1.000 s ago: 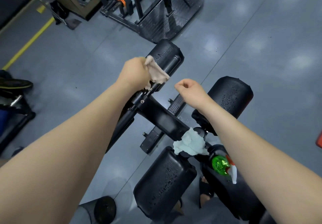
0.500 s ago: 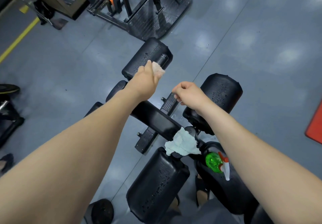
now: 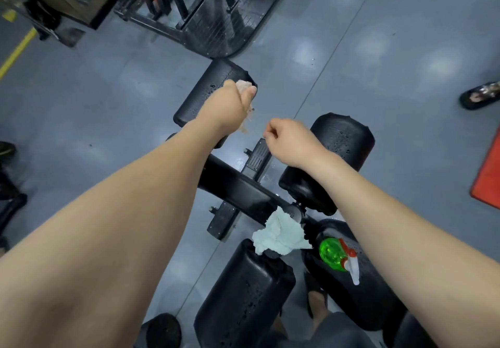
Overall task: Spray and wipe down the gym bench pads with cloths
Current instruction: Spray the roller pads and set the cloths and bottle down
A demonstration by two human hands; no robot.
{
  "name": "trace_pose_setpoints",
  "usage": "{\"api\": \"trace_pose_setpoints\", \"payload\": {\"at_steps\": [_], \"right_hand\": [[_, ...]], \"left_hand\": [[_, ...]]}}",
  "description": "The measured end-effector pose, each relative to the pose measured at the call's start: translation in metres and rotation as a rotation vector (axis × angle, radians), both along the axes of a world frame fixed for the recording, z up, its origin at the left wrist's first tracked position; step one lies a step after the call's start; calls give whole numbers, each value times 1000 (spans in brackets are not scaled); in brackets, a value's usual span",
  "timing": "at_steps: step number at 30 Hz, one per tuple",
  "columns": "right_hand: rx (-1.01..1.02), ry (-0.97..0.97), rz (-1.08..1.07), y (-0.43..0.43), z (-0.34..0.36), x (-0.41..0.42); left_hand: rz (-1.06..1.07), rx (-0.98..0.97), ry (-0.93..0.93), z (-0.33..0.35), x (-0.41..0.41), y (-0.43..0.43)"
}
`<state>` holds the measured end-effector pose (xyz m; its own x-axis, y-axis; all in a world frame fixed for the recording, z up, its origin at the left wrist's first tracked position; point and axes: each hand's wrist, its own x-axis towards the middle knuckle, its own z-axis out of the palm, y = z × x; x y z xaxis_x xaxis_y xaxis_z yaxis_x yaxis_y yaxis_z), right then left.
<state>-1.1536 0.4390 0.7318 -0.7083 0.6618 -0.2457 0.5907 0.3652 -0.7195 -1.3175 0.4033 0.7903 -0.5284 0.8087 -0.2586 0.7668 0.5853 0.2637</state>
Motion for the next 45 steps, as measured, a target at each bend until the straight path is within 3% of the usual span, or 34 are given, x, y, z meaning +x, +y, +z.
{"api": "trace_pose_setpoints", "payload": {"at_steps": [5,11,19,21,24,27,29,31,34,38,42,45], "right_hand": [[-55,-208,136,1,-14,6],[-123,-36,-92,1,6,-7],[-158,170,-257,-1,26,-29],[-117,236,-250,-4,31,-31],[-21,402,-243,-12,40,-34],[133,542,-157,-16,48,-44],[297,520,-3,-18,49,-54],[442,394,211,-23,44,-61],[695,268,391,-32,26,-61],[833,201,332,-12,18,-59],[772,171,195,10,19,-61],[734,227,154,0,17,-63]], "left_hand": [[8,65,-21,-5,-5,-2],[5,156,-63,3,-5,-8],[-54,-27,34,9,4,-50],[-67,-100,55,14,7,-56],[-54,-172,-116,28,1,-71],[47,-51,-287,44,-5,-97],[146,52,-269,45,-8,-111],[198,90,-119,39,-9,-122],[227,25,-41,21,-3,-136],[187,92,64,12,8,-144],[365,158,-58,13,6,-140],[462,163,-45,12,9,-137]]}}
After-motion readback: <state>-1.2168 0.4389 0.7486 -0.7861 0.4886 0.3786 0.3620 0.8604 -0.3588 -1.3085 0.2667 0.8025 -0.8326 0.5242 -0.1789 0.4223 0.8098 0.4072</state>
